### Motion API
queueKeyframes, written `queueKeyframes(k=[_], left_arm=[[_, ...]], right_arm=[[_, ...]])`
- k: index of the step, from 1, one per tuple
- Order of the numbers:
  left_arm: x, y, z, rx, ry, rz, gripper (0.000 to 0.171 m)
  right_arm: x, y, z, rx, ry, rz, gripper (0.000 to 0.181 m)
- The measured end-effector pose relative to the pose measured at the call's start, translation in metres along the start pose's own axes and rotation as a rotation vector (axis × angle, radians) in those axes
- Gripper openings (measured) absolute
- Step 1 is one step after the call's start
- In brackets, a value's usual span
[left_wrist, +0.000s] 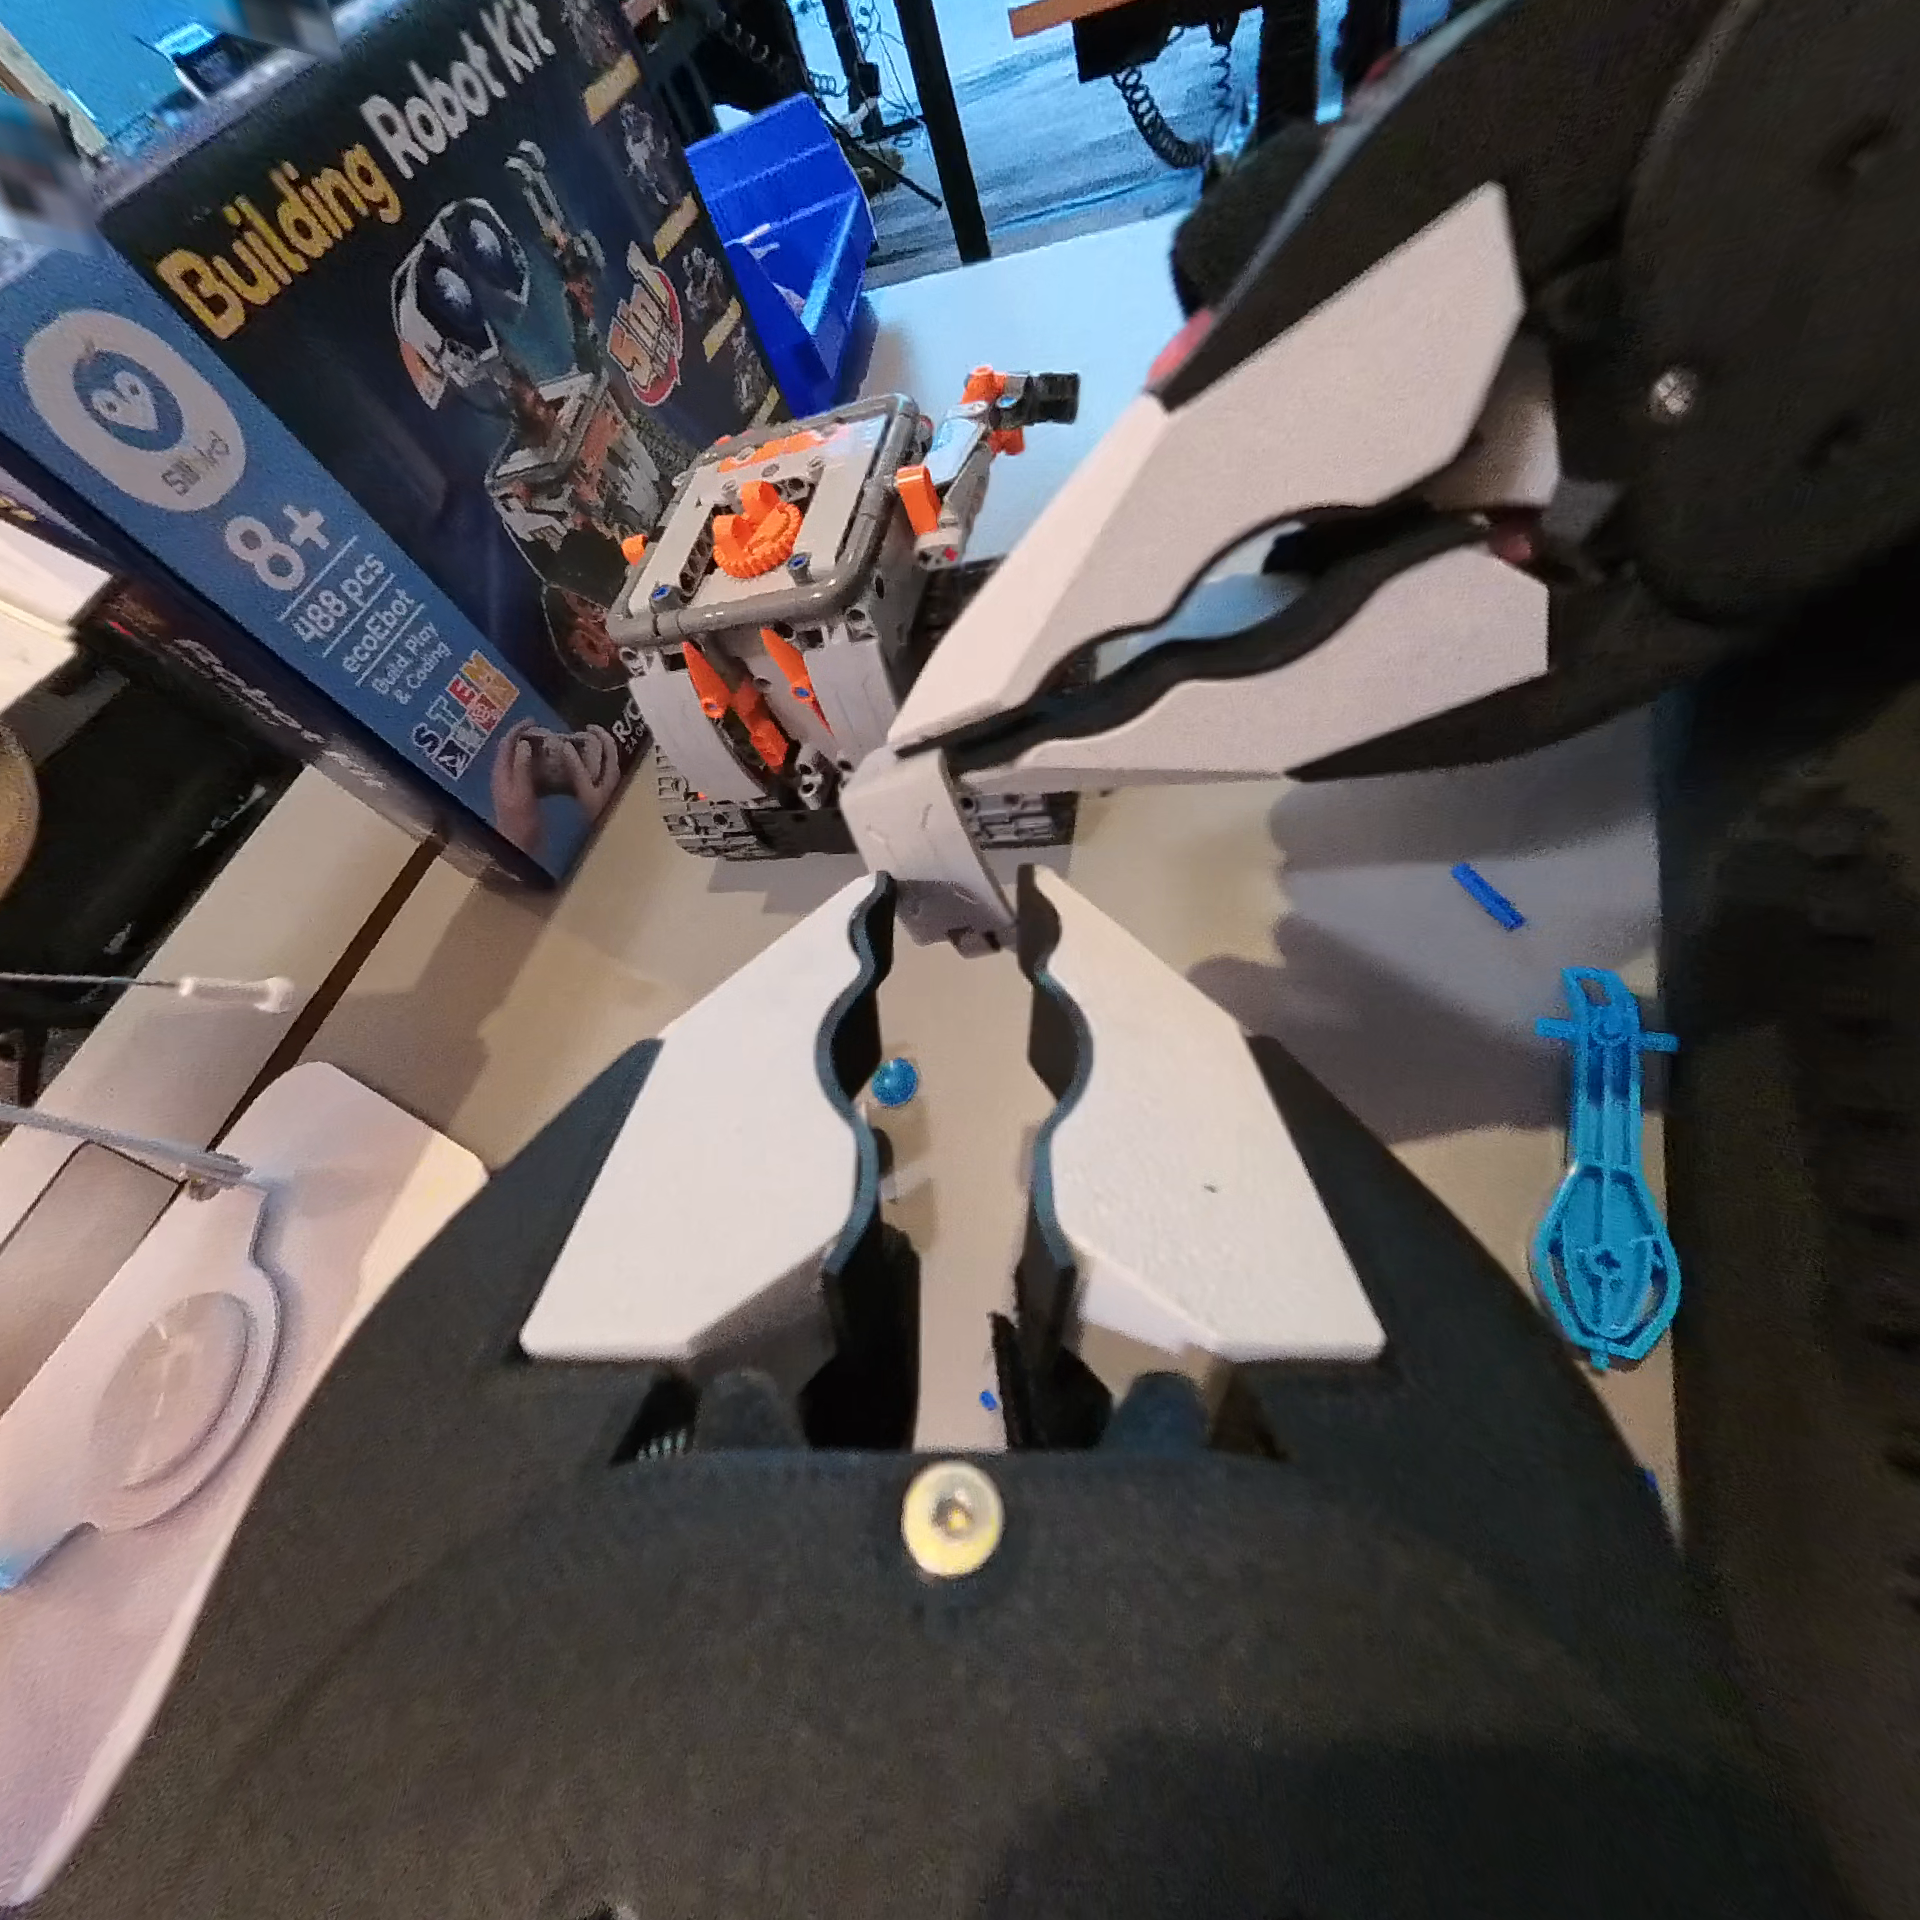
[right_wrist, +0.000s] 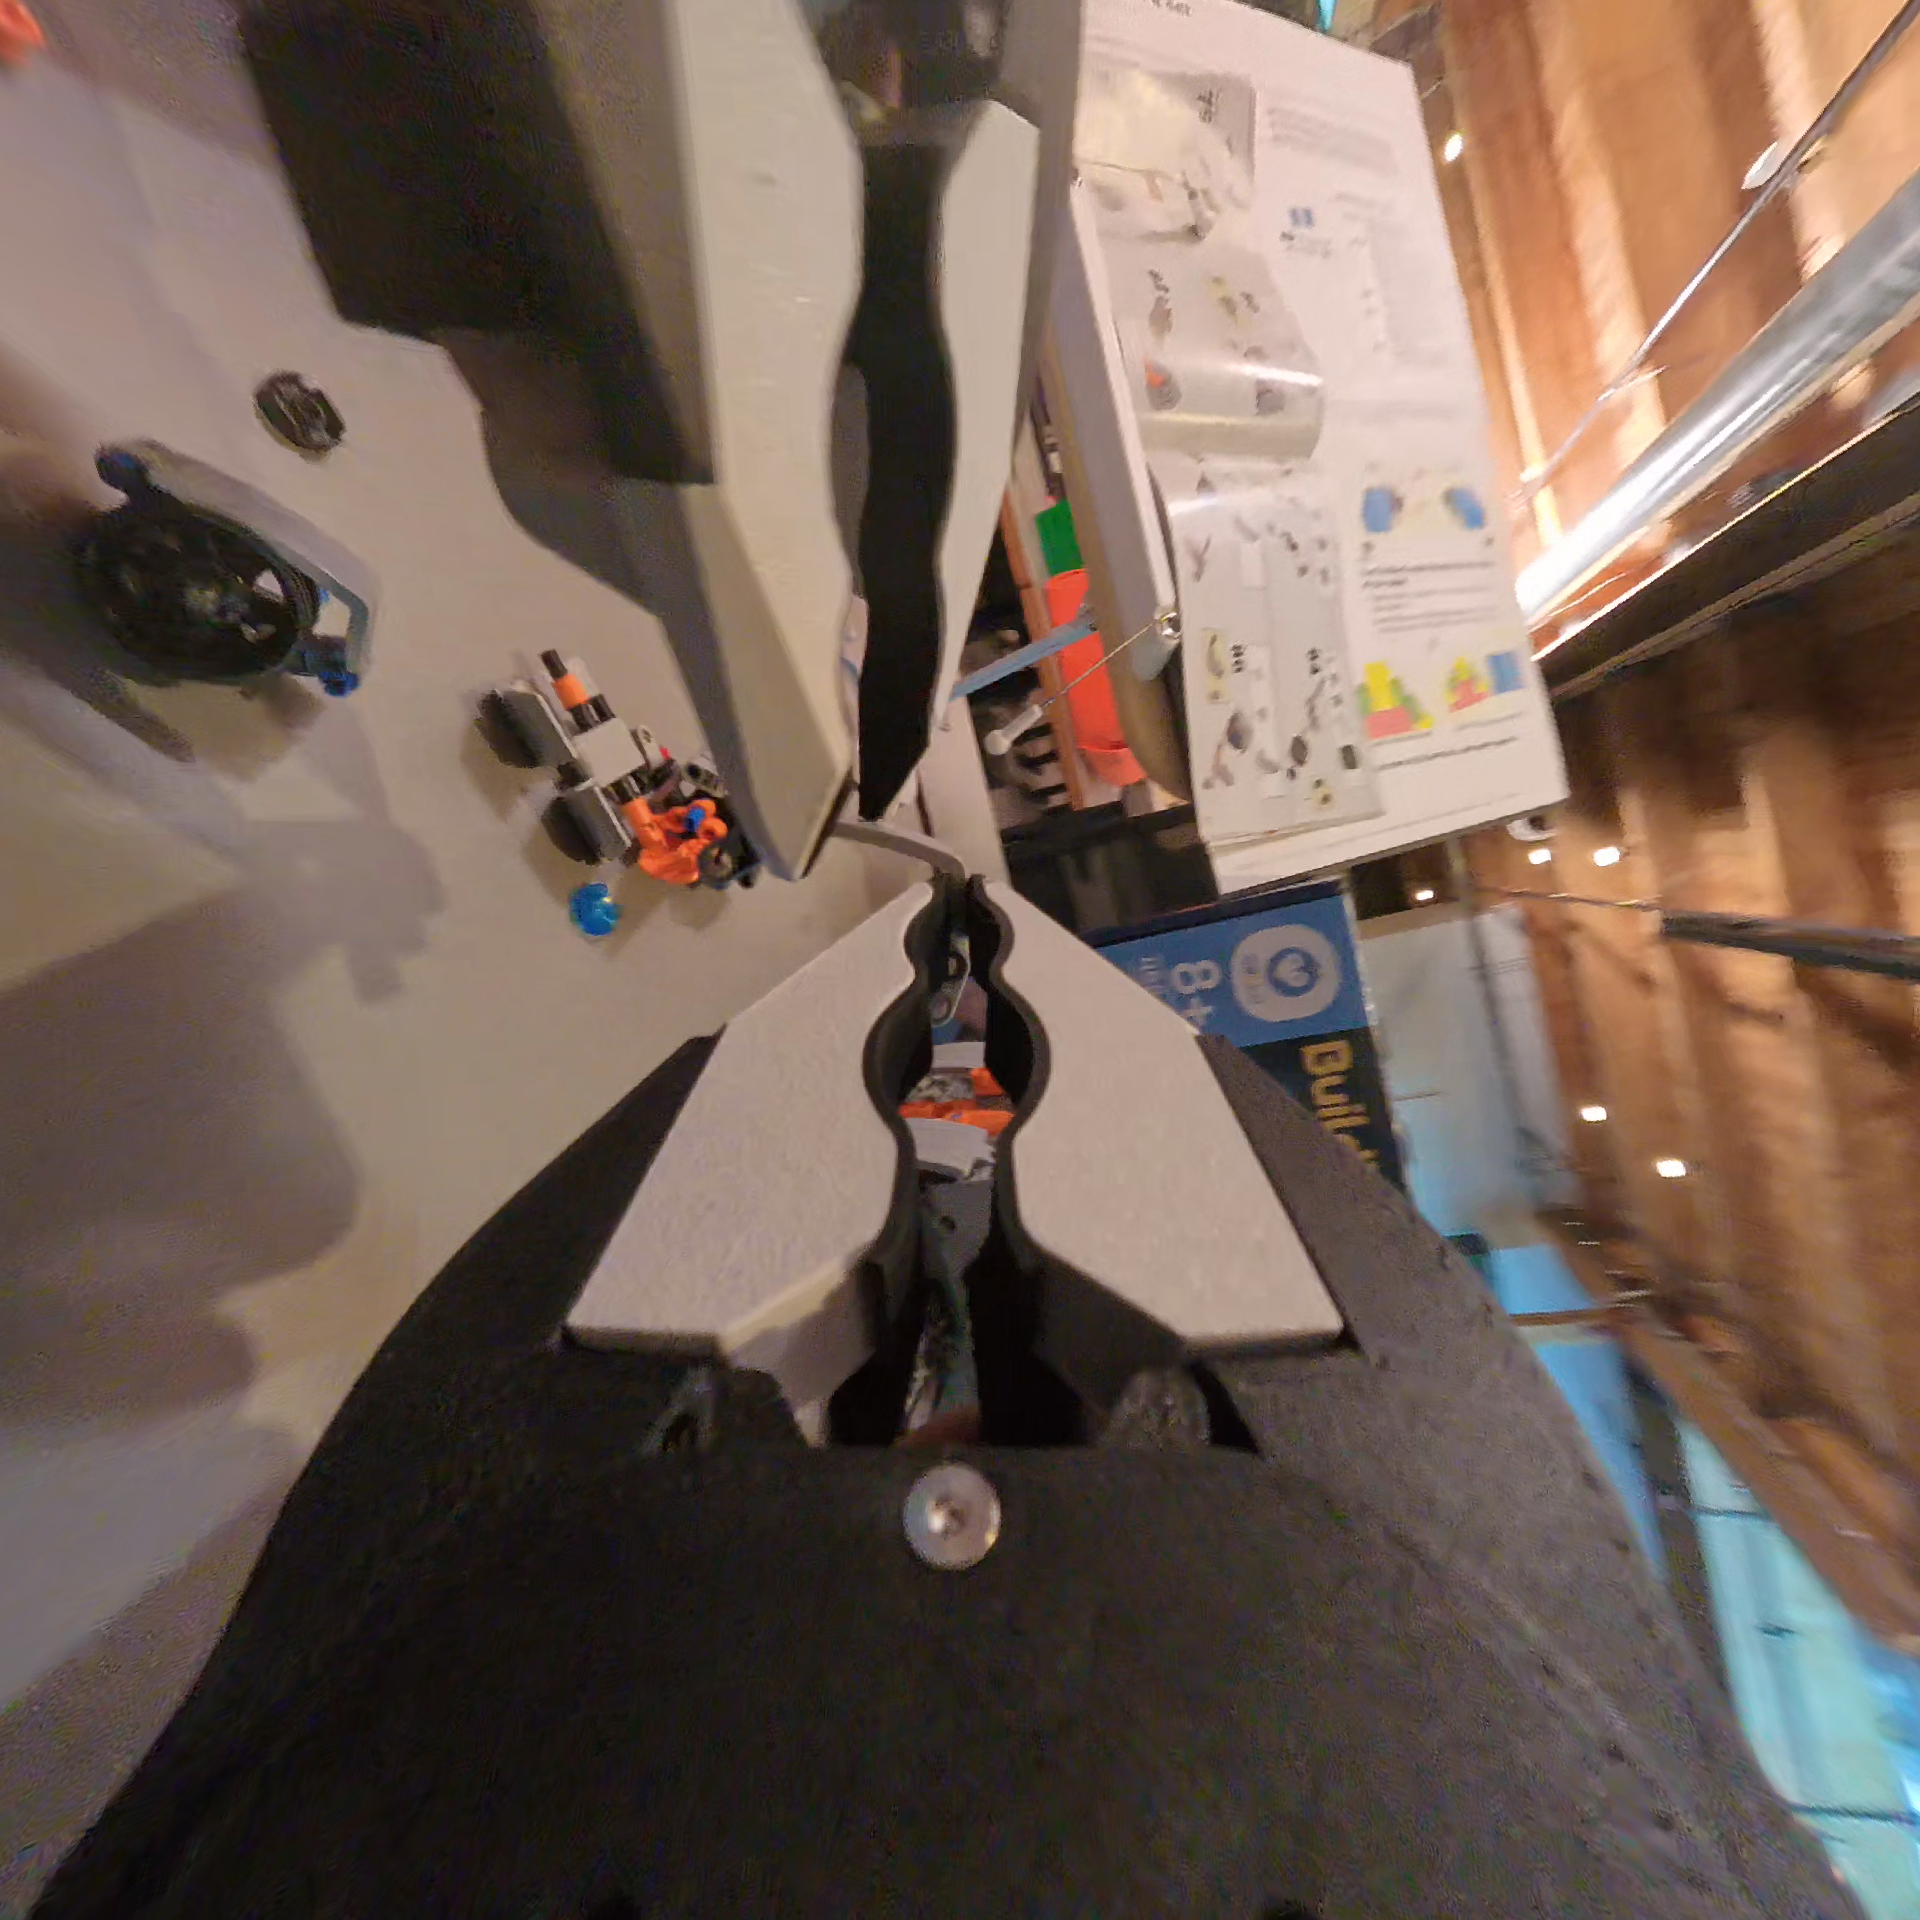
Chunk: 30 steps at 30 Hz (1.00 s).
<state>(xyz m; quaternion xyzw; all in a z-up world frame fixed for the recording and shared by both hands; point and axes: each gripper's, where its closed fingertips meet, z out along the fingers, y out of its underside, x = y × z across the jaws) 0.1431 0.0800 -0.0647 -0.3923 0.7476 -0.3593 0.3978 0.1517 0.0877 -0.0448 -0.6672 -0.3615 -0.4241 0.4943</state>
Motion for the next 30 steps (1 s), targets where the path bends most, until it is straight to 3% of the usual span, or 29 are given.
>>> queueKeyframes(k=[4,9,12,13,15,18,22,25,27,30], left_arm=[[-0.003,0.004,0.002,-0.018,-0.027,-0.014,0.019],[-0.004,0.007,0.005,-0.006,-0.041,-0.023,0.008],[-0.011,0.006,0.002,0.045,-0.014,-0.096,0.0],[-0.012,0.003,-0.001,0.08,0.016,-0.141,0.0],[-0.009,-0.008,-0.007,0.162,0.105,-0.22,0.0],[-0.014,-0.013,-0.014,0.214,0.159,-0.3,0.0],[0.001,-0.023,-0.02,0.301,0.349,-0.387,0.0],[0.007,-0.022,-0.02,0.307,0.417,-0.437,0.0],[0.01,-0.022,-0.02,0.313,0.461,-0.471,0.0],[0.014,-0.022,-0.018,0.316,0.503,-0.504,0.0]], right_arm=[[-0.004,-0.008,-0.001,-0.012,0.044,-0.096,0.0],[-0.009,-0.012,0.001,0.017,0.007,-0.057,0.001],[-0.013,-0.029,-0.004,0.183,-0.116,0.181,0.004],[-0.008,-0.037,-0.011,0.275,-0.174,0.294,0.016],[0.016,-0.043,-0.027,0.419,-0.209,0.486,0.017],[0.031,-0.032,-0.033,0.488,-0.291,0.653,0.014],[0.015,-0.034,-0.031,0.501,-0.383,0.62,0.017],[0.004,-0.037,-0.028,0.465,-0.347,0.495,0.024],[0.008,-0.035,-0.028,0.446,-0.302,0.468,0.011],[0.009,-0.035,-0.029,0.44,-0.284,0.457,0.007]])
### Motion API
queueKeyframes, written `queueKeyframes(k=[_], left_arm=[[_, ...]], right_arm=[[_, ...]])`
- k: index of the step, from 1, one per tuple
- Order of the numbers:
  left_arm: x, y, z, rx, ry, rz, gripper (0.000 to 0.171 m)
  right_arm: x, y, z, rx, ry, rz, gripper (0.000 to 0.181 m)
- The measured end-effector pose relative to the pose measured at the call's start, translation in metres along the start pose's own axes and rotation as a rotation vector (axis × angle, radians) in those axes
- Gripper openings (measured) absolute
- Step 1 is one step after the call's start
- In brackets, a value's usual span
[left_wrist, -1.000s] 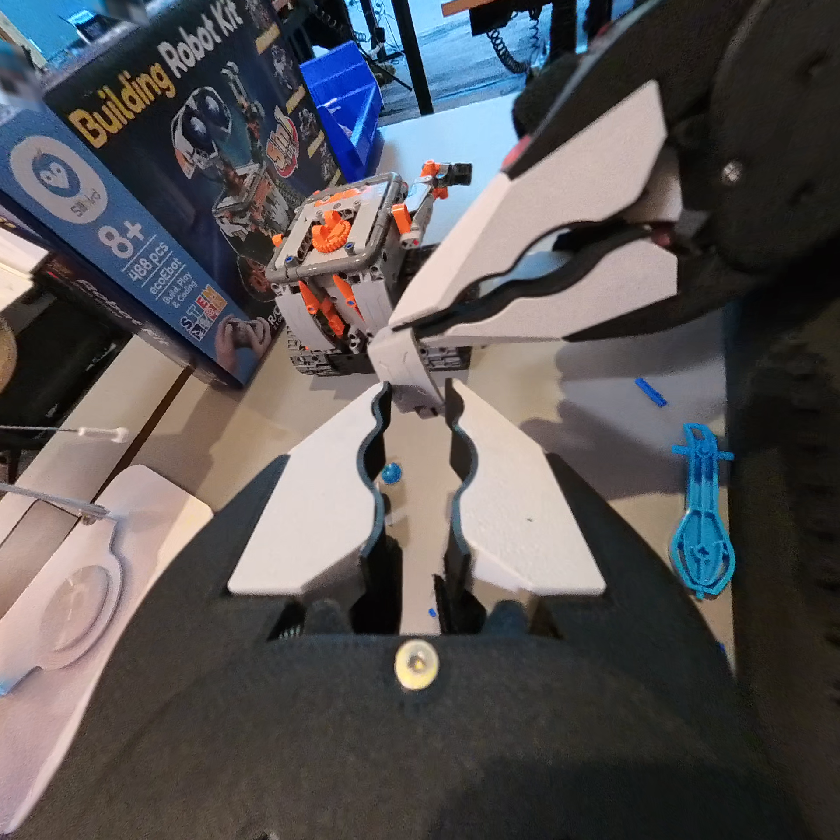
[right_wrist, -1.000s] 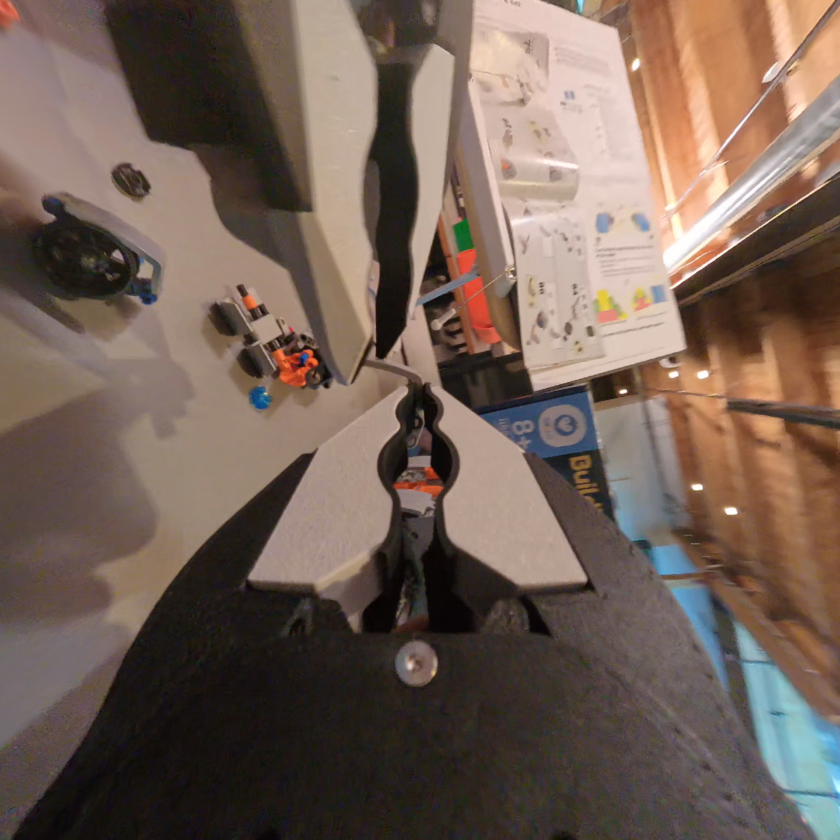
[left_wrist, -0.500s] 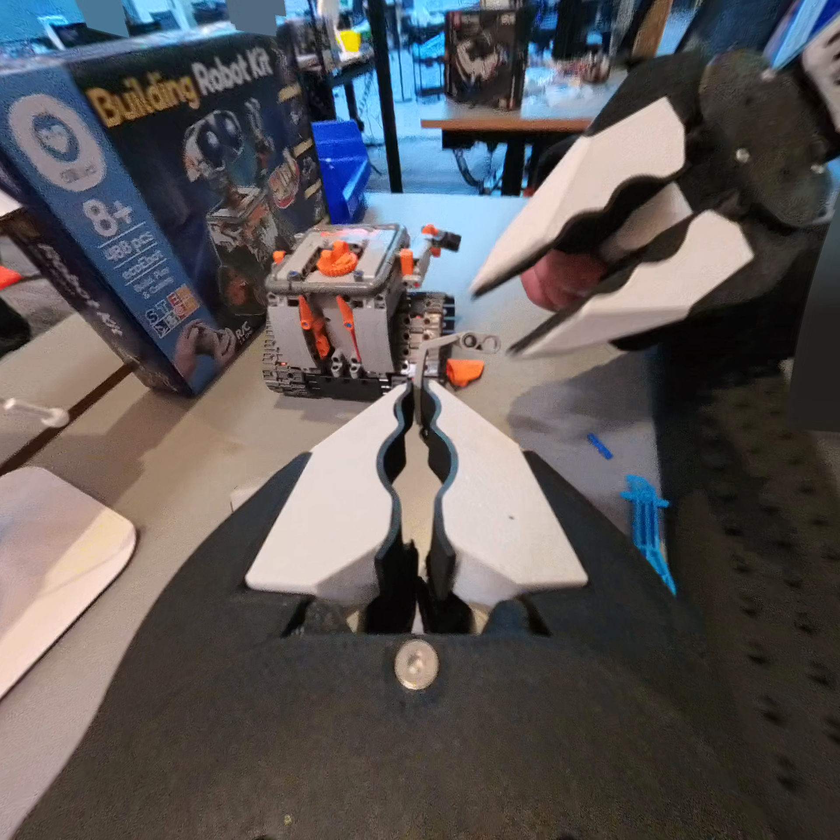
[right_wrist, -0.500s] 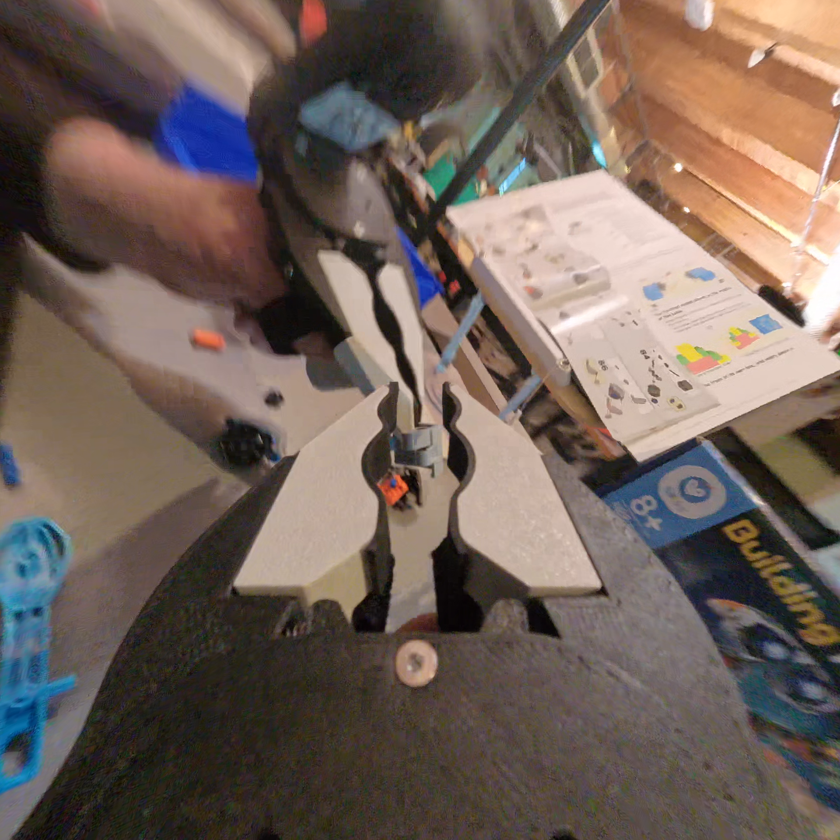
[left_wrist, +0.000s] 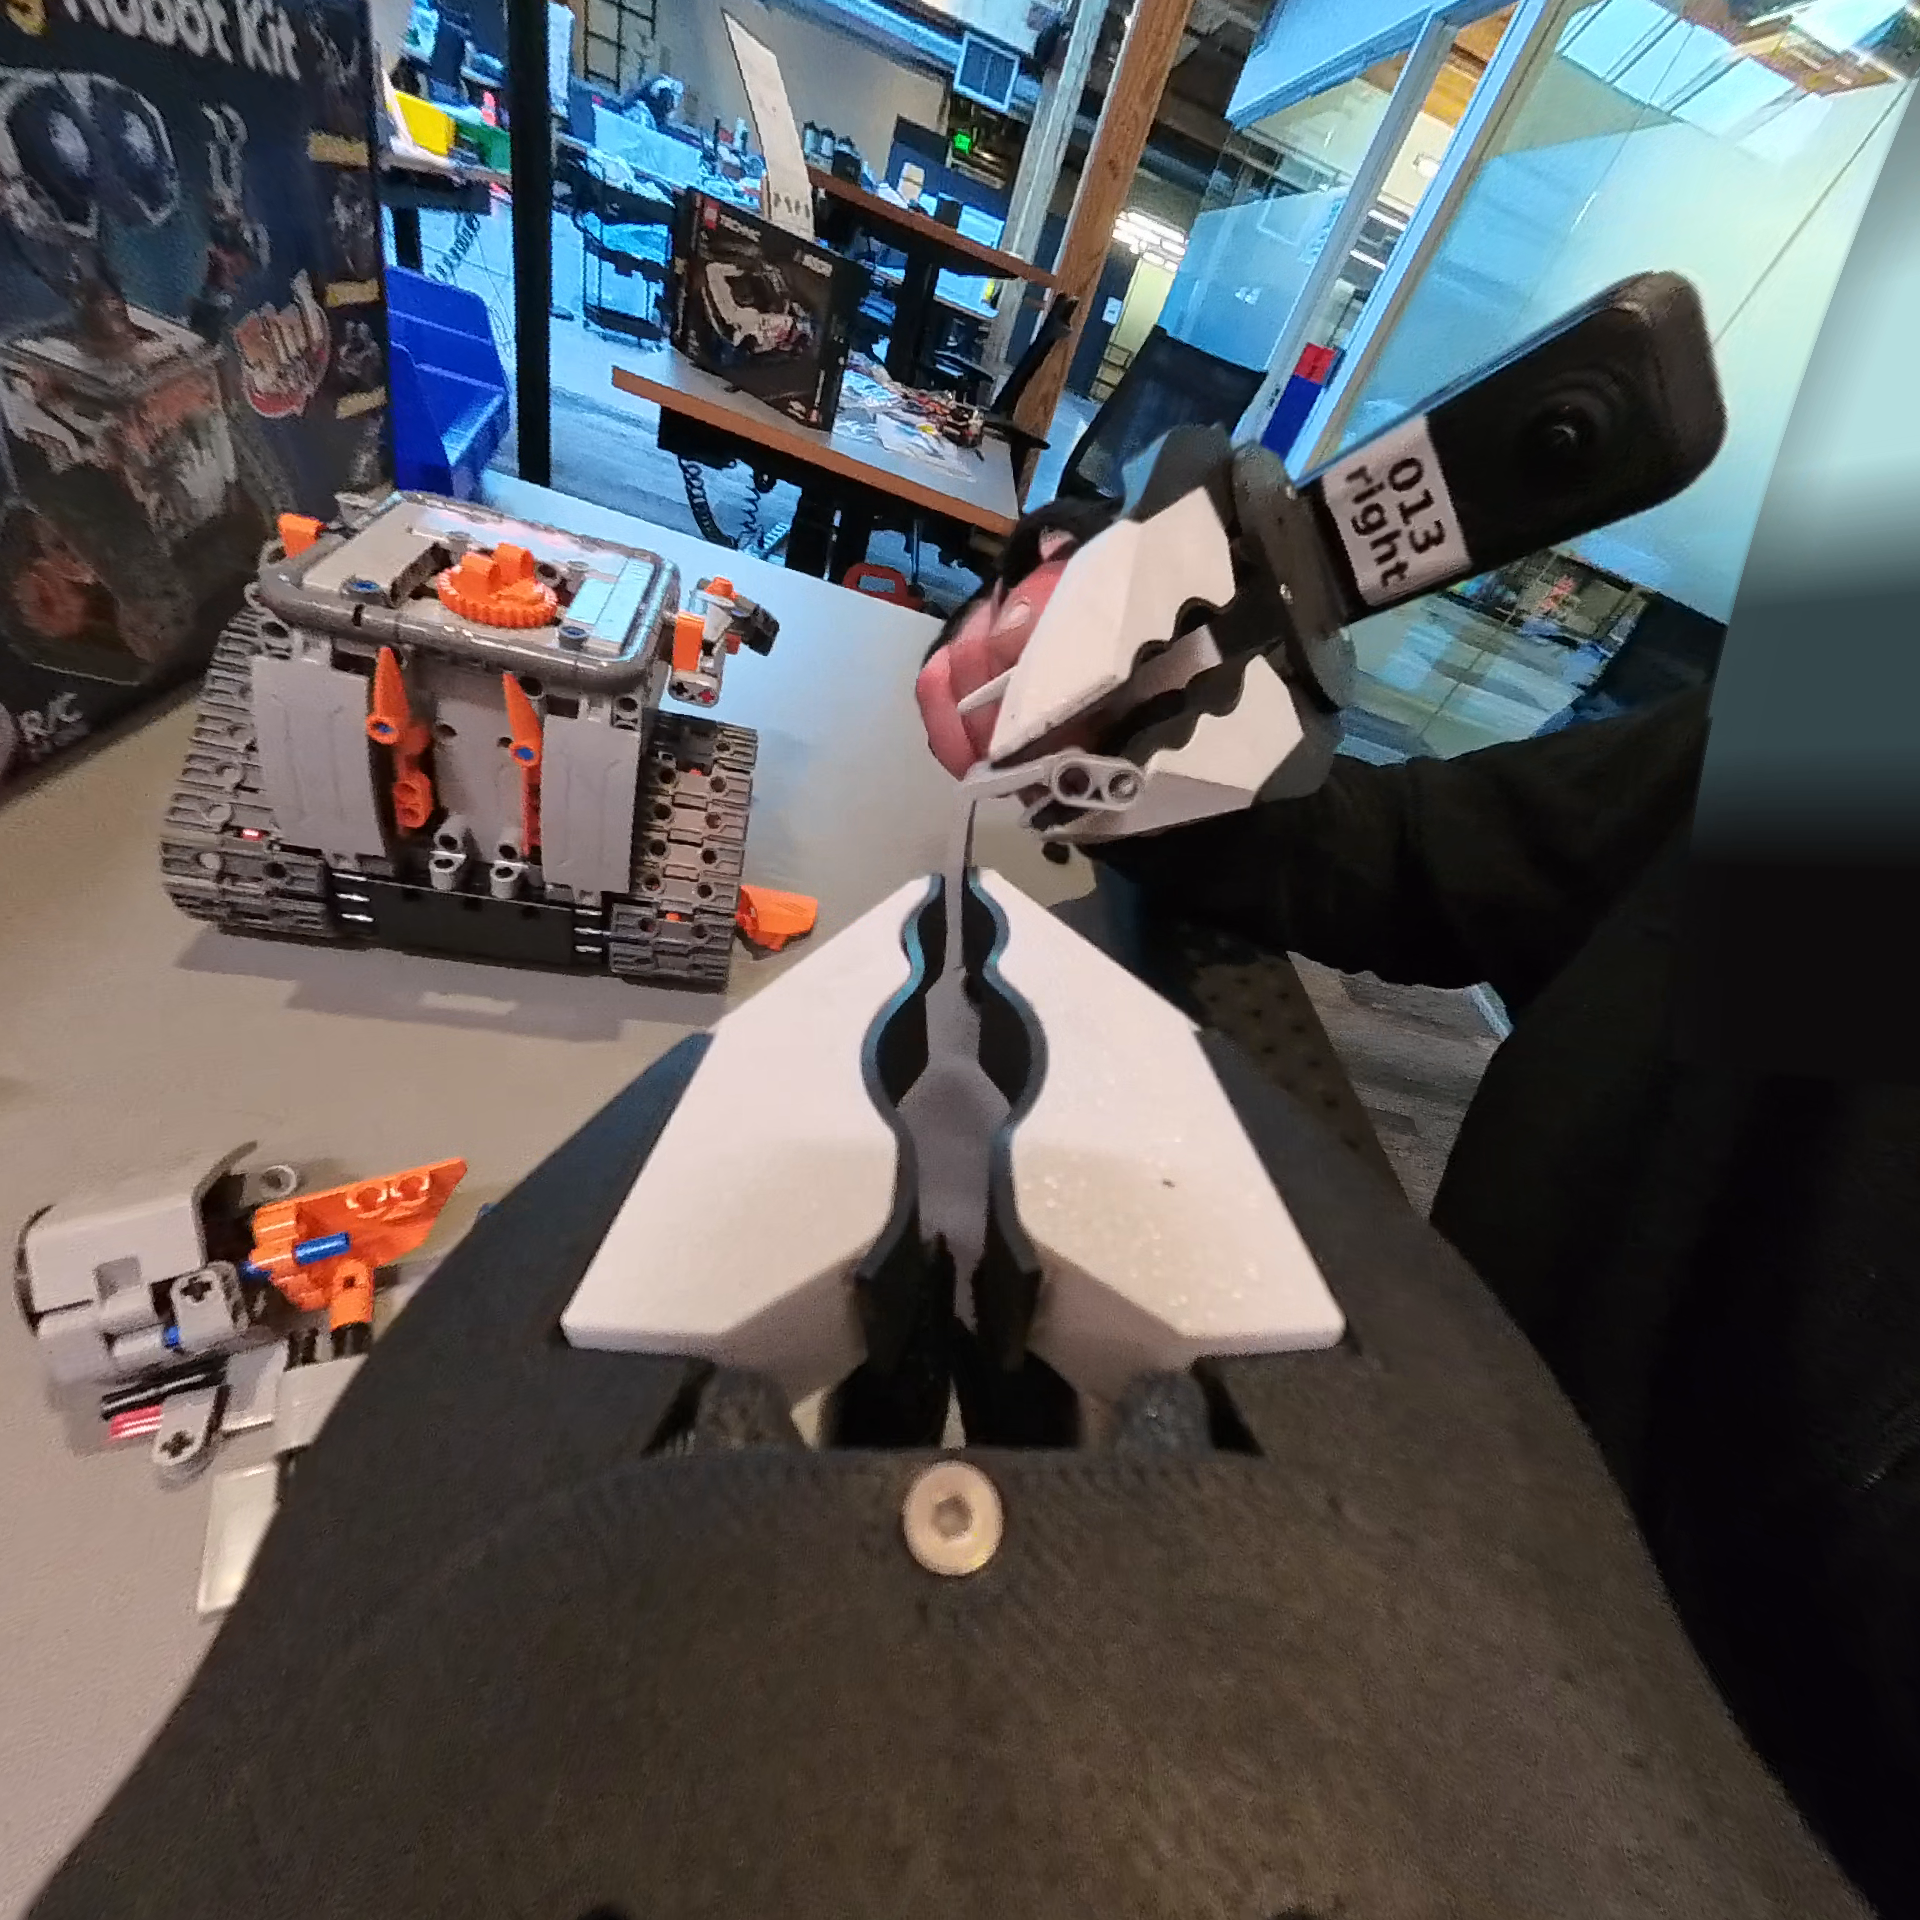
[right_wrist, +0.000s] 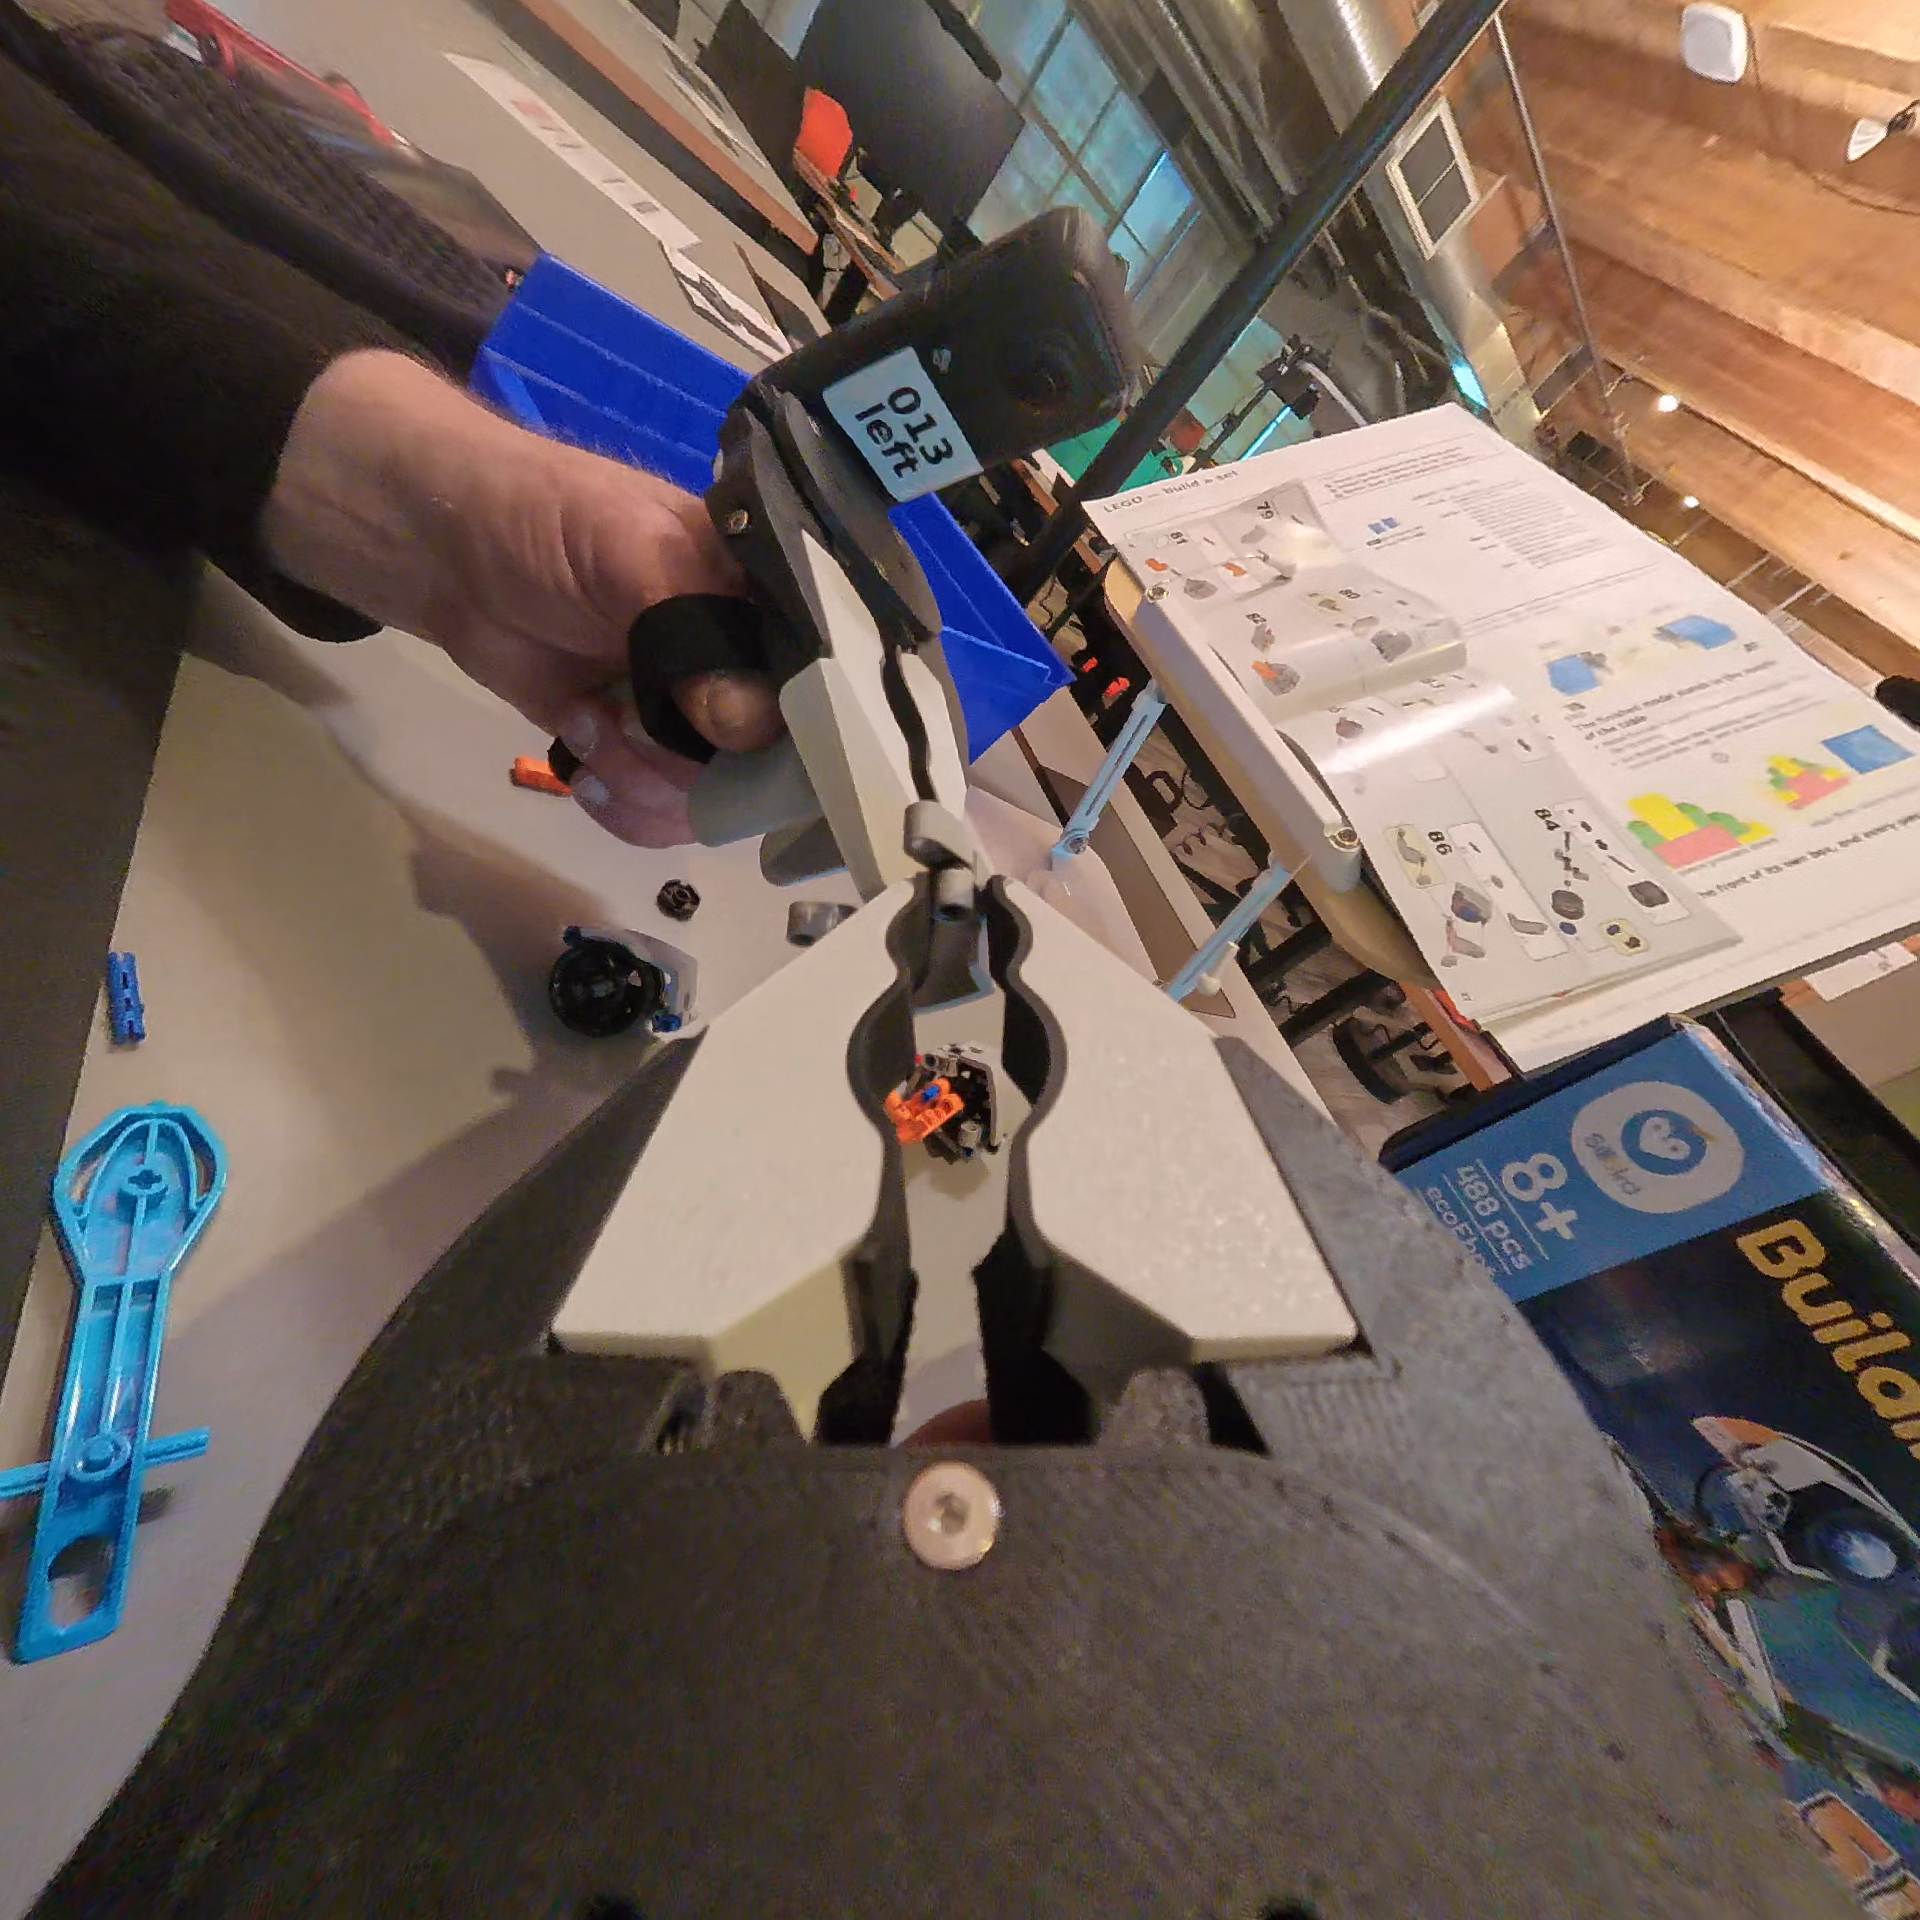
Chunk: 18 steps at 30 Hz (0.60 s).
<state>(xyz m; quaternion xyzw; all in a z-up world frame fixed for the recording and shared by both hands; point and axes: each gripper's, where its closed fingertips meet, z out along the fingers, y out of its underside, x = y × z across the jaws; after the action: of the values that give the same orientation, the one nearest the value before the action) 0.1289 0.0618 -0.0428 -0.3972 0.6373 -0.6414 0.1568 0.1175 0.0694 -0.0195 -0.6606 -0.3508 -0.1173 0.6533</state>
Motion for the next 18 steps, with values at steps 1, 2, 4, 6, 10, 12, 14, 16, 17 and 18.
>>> queueKeyframes(k=[1,2,4,6,10,12,14,16,17,18], left_arm=[[-0.001,0.003,0.002,-0.012,0.004,-0.008,0.0],[-0.002,0.005,0.002,-0.019,0.004,-0.018,0.001],[-0.003,0.004,0.001,-0.016,0.0,-0.02,0.002],[-0.007,0.004,0.0,-0.037,-0.04,0.011,0.009],[-0.013,-0.001,-0.008,-0.056,-0.134,0.101,0.018],[-0.014,-0.006,-0.012,-0.042,-0.162,0.131,0.018],[-0.014,-0.009,-0.014,-0.037,-0.187,0.162,0.018],[-0.011,-0.01,-0.013,-0.043,-0.195,0.188,0.018],[-0.01,-0.01,-0.012,-0.049,-0.202,0.203,0.018],[-0.009,-0.01,-0.011,-0.053,-0.206,0.219,0.018]], right_arm=[[0.0,0.002,0.001,-0.013,0.001,0.007,0.006],[0.0,0.005,0.002,-0.028,-0.004,0.026,0.005],[0.002,0.009,0.002,-0.036,-0.014,0.082,0.004],[0.006,0.013,0.001,-0.047,-0.016,0.13,0.004],[0.011,0.015,0.001,-0.067,0.013,0.127,0.004],[0.01,0.017,0.002,-0.08,0.019,0.111,0.004],[0.01,0.02,0.003,-0.104,0.031,0.09,0.004],[0.009,0.022,0.004,-0.119,0.038,0.065,0.004],[0.009,0.023,0.004,-0.124,0.042,0.054,0.004],[0.008,0.023,0.005,-0.127,0.044,0.046,0.004]])
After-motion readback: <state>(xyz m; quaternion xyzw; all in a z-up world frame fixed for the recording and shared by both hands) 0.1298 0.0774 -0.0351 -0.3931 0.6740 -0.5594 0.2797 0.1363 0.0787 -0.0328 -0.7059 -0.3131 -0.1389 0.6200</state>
